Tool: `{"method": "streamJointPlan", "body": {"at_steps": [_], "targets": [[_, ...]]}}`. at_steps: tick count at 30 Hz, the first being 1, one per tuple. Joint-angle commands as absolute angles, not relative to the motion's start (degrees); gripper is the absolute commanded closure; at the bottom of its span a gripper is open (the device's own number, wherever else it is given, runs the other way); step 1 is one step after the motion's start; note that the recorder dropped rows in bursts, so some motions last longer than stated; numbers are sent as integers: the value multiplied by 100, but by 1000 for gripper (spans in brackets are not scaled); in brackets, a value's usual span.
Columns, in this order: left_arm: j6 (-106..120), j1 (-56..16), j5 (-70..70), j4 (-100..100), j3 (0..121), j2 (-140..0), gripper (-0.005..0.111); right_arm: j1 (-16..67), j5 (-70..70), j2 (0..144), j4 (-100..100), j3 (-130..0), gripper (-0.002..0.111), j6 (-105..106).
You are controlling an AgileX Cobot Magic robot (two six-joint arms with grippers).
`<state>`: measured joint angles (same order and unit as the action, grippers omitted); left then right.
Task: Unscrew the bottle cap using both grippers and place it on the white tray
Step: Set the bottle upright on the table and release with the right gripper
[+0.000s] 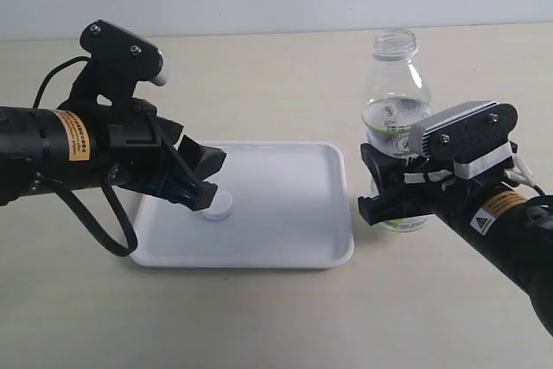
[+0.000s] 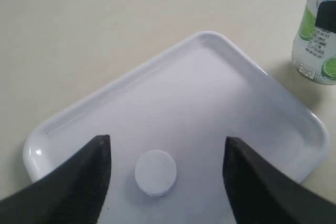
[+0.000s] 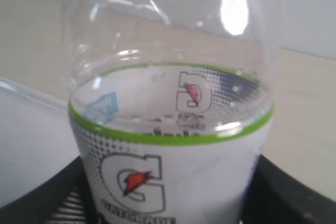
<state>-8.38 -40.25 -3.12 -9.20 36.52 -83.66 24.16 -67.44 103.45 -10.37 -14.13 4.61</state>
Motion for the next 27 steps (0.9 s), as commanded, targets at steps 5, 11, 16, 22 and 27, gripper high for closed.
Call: {"method": "streamJointPlan", "body": {"at_steps": [5, 11, 16, 22, 27], "targets": [[-894, -3995, -359, -938, 3618, -8317, 46, 2434, -6881, 10244, -990, -1353, 45, 435], [-894, -3995, -359, -938, 3618, -8317, 46, 2434, -6871, 10244, -990, -1353, 45, 435], [-894, -3995, -359, -938, 3618, -8317, 46, 2434, -6860, 10244, -921, -1353, 45, 426], [-894, -3995, -359, -938, 3618, -8317, 46, 2434, -6672, 10244, -882, -1353, 29, 328], [-898, -3995, -381, -938, 3618, -8317, 46, 2434, -6449, 10141, -882, -1312, 28, 178]]}}
